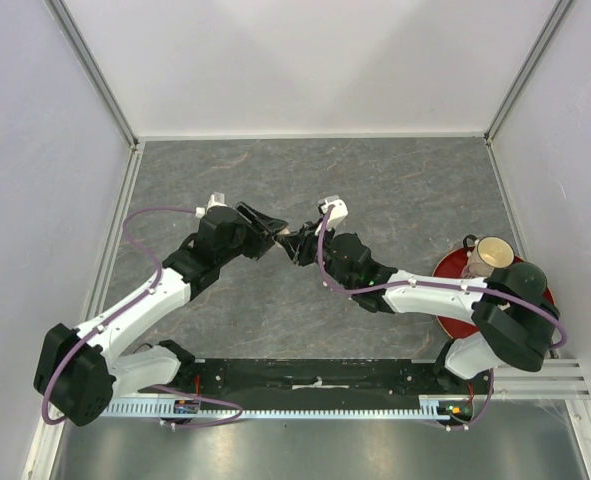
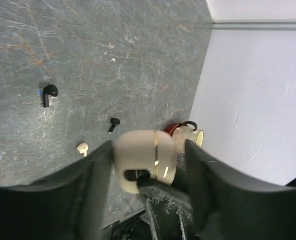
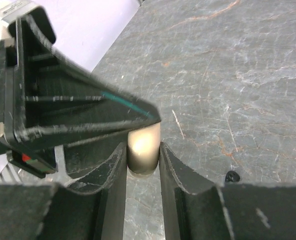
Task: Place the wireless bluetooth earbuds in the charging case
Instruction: Pick up the charging case at the center of the board.
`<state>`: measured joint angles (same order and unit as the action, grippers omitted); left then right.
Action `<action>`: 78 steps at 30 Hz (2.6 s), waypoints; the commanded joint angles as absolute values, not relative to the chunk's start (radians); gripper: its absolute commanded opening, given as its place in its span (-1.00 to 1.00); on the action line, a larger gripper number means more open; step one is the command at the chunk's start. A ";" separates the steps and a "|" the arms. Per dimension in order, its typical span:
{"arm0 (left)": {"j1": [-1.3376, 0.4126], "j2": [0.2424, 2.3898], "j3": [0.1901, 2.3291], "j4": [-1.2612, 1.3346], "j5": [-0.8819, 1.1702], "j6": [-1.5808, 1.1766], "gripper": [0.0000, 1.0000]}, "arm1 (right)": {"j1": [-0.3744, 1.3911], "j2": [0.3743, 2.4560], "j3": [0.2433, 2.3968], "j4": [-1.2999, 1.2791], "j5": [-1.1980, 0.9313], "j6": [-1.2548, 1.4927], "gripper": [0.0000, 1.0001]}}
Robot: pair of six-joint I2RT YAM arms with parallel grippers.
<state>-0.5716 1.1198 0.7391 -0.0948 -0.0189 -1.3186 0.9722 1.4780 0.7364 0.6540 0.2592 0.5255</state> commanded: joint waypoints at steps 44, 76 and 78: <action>-0.485 1.189 0.769 0.589 0.997 -0.609 0.47 | 0.394 1.212 0.887 0.324 -1.006 0.695 -0.91; -0.571 1.275 0.785 0.729 0.874 -0.701 -0.24 | 0.406 1.178 0.850 0.350 -1.017 0.715 -0.91; -0.572 1.281 0.788 0.738 0.877 -0.707 -0.25 | 0.408 1.181 0.851 0.347 -1.019 0.712 -0.91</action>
